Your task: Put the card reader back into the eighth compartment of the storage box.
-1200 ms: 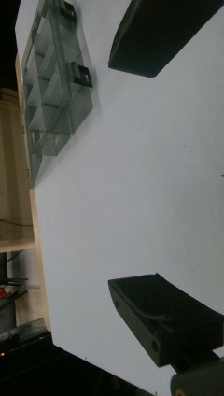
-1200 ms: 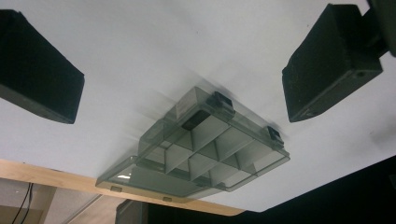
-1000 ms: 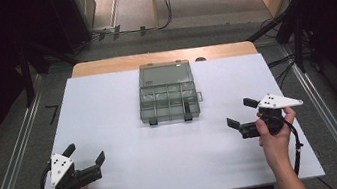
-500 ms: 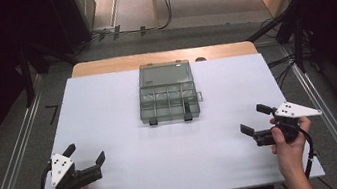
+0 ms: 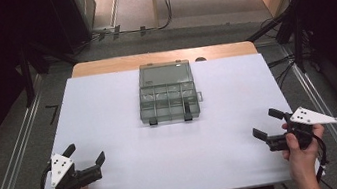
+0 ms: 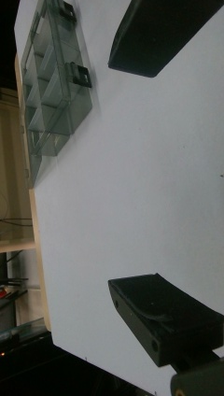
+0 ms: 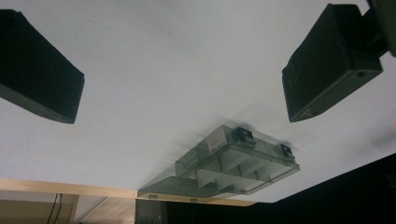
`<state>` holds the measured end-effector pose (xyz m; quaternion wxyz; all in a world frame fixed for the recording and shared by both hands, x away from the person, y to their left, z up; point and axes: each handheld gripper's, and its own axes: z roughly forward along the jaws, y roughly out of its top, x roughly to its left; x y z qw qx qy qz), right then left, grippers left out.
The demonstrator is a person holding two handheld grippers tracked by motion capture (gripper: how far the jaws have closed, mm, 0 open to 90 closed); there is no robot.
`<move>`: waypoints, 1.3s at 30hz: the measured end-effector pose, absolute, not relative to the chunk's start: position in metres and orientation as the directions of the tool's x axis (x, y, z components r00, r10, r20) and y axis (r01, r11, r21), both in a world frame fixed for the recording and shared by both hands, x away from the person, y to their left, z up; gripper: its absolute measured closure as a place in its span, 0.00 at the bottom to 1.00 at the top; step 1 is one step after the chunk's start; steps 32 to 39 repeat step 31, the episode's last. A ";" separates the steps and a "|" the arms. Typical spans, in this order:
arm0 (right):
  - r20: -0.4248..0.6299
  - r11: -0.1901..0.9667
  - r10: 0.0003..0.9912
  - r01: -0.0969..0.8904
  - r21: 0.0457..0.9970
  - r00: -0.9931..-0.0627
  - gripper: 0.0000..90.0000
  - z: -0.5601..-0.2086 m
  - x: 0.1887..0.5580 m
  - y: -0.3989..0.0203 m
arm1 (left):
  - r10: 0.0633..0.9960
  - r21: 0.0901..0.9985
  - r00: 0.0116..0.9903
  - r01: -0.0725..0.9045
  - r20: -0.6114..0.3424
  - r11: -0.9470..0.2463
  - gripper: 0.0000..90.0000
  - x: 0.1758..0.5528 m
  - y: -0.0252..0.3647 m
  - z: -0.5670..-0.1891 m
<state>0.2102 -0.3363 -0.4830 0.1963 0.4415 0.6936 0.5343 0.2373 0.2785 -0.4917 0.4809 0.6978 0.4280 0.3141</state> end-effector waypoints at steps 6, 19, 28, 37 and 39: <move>0.201 0.028 0.829 0.397 0.917 -0.523 0.00 -0.488 0.202 -0.349 | 0.899 0.940 0.437 0.294 0.027 -0.171 0.00 0.237 0.279 -0.492; 0.175 0.023 0.858 0.377 0.926 -0.482 0.00 -0.505 0.188 -0.376 | 0.899 0.945 0.437 0.296 -0.007 -0.136 0.00 0.238 0.283 -0.491; 0.194 0.002 0.859 0.381 0.924 -0.474 0.00 -0.517 0.189 -0.382 | 0.899 0.945 0.438 0.298 -0.011 -0.134 0.00 0.238 0.283 -0.491; 0.195 0.003 0.862 0.389 0.921 -0.468 0.00 -0.517 0.191 -0.382 | 0.898 0.945 0.439 0.299 -0.012 -0.133 0.00 0.238 0.284 -0.491; 0.195 0.003 0.862 0.389 0.921 -0.468 0.00 -0.517 0.191 -0.382 | 0.898 0.945 0.439 0.299 -0.012 -0.133 0.00 0.238 0.284 -0.491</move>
